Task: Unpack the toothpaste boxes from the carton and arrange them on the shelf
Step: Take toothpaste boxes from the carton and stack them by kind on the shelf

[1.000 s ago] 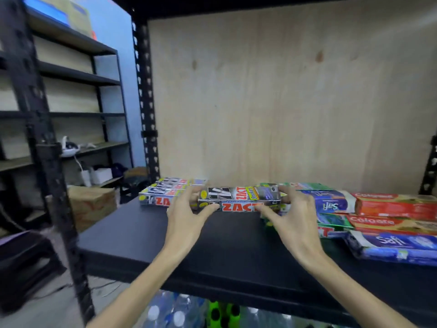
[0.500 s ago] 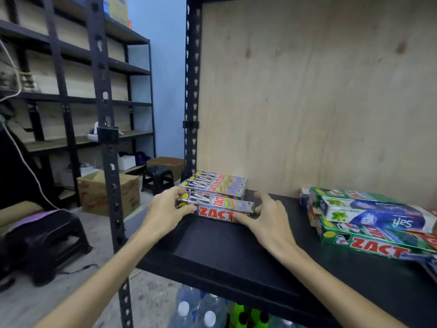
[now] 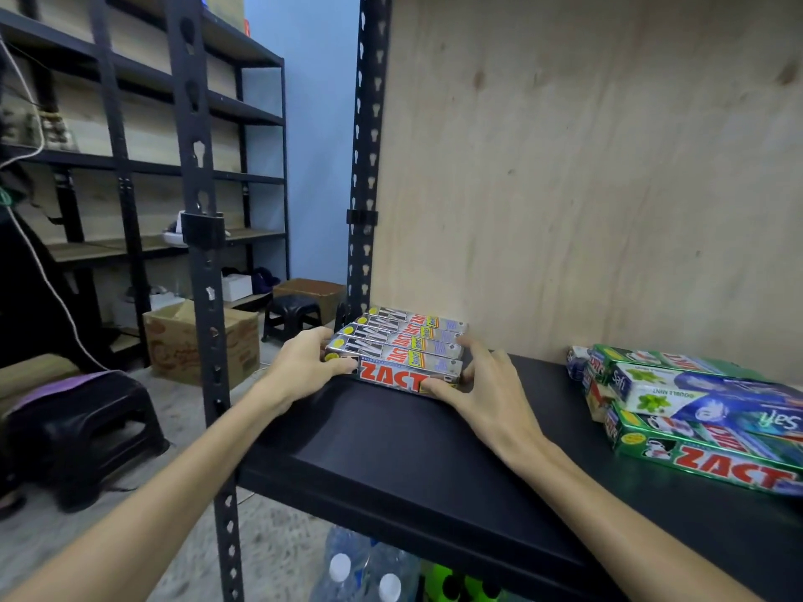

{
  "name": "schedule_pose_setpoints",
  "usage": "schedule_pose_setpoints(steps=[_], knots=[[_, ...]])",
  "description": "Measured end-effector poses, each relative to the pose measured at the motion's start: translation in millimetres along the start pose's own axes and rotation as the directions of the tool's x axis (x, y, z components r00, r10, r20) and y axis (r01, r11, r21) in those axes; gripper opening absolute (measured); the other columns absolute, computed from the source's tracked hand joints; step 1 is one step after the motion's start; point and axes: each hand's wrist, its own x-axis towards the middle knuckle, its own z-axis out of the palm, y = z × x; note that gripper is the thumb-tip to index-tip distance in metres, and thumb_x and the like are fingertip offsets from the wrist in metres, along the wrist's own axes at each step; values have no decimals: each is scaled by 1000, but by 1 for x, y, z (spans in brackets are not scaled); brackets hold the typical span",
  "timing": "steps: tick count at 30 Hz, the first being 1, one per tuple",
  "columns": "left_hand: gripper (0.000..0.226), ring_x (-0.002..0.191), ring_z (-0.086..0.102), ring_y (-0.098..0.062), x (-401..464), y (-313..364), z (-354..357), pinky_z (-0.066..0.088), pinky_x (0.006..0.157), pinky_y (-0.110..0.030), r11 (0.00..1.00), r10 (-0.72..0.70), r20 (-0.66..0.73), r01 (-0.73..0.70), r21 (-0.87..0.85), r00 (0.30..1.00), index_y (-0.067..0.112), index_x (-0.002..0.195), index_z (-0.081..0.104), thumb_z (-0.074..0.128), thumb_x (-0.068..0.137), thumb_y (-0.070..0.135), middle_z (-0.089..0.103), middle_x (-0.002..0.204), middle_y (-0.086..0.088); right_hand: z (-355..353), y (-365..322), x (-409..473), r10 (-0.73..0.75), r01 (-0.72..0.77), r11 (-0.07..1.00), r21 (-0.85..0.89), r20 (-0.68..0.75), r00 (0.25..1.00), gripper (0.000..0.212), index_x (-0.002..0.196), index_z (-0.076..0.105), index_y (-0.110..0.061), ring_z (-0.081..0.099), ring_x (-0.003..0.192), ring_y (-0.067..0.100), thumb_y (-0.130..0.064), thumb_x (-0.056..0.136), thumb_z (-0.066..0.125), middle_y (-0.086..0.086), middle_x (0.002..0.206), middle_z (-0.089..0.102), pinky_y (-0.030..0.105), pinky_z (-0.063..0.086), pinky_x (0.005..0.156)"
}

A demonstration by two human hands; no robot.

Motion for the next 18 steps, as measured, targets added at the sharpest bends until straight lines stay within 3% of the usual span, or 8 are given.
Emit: schedule_pose_setpoints(steps=[5, 10, 18], knots=[[56, 111, 61, -14, 3, -5, 2, 48, 99, -34, 1000, 11, 53, -10, -22, 999, 17, 143, 48, 72, 93, 28, 65, 122, 4, 3, 4, 4, -11, 8, 985, -170, -16, 1000, 83, 141, 45, -23, 56, 104, 21, -72, 78, 65, -3, 107, 66, 40, 46, 91], [59, 118, 55, -14, -3, -7, 8, 40, 93, -27, 998, 38, 21, -37, -41, 999, 16, 151, 40, 66, 97, 23, 59, 137, -1, 9, 8, 4, -9, 4, 953, -302, -14, 1000, 91, 148, 36, -22, 47, 120, 21, -80, 80, 50, -2, 128, 60, 38, 38, 98], [65, 120, 46, -8, -6, -10, 9, 34, 97, -23, 995, 84, 7, -83, -56, 996, 18, 156, 34, 64, 99, 22, 52, 146, 1, 9, 6, 4, 35, -26, 979, -203, 37, 999, 87, 146, 38, -23, 50, 122, 23, -76, 81, 56, 0, 129, 60, 42, 40, 101]])
